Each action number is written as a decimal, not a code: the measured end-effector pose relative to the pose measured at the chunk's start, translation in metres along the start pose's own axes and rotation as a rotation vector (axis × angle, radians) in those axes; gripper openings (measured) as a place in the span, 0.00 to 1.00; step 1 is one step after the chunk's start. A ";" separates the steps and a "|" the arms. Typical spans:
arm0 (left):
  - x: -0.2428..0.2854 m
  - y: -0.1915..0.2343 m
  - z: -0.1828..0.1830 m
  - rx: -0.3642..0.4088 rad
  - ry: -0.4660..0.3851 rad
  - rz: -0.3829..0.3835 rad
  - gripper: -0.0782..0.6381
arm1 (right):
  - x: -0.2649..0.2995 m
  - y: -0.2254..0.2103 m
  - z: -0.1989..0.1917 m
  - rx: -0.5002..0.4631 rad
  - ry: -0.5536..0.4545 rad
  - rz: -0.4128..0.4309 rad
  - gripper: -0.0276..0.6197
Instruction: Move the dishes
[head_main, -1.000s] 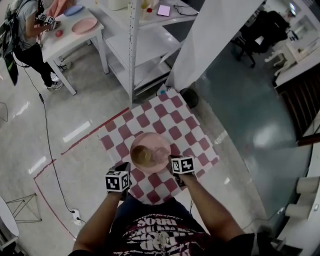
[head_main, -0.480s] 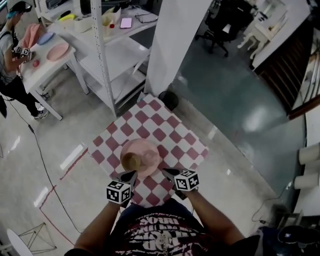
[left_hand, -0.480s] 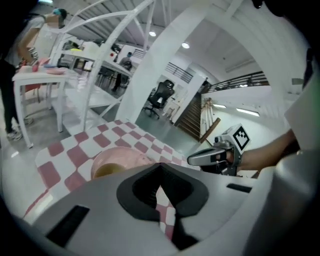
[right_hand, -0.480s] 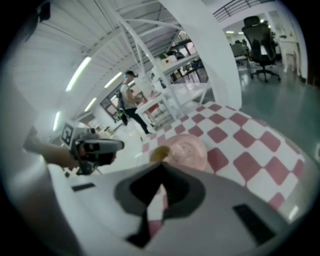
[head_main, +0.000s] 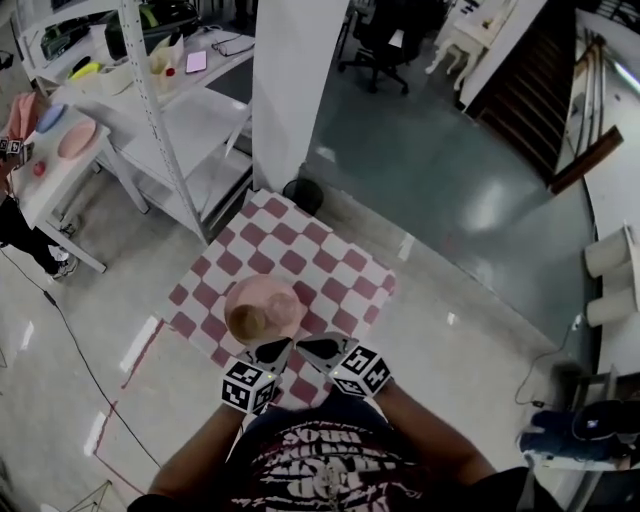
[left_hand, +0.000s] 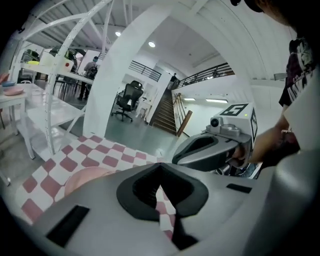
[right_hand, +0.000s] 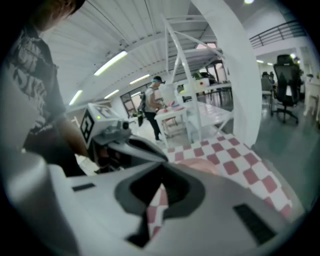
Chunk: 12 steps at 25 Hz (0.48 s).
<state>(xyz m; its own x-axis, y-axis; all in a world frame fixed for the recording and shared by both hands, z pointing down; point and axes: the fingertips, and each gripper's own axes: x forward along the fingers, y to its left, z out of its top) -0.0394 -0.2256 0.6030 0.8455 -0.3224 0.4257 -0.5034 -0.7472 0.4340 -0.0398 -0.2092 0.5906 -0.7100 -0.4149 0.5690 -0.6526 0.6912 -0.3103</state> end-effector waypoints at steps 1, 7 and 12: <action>-0.001 -0.004 0.002 0.003 0.009 0.005 0.15 | -0.001 0.004 0.001 0.007 -0.006 -0.002 0.09; -0.006 -0.020 0.004 -0.051 -0.020 -0.022 0.15 | -0.013 0.014 0.000 0.118 -0.113 0.093 0.09; 0.002 -0.034 -0.013 -0.046 0.004 0.038 0.15 | -0.021 0.017 -0.022 0.153 -0.072 0.197 0.09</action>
<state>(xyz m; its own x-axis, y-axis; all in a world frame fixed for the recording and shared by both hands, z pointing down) -0.0234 -0.1933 0.5994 0.8248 -0.3481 0.4456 -0.5431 -0.7070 0.4530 -0.0297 -0.1757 0.5901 -0.8407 -0.3261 0.4323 -0.5286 0.6675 -0.5244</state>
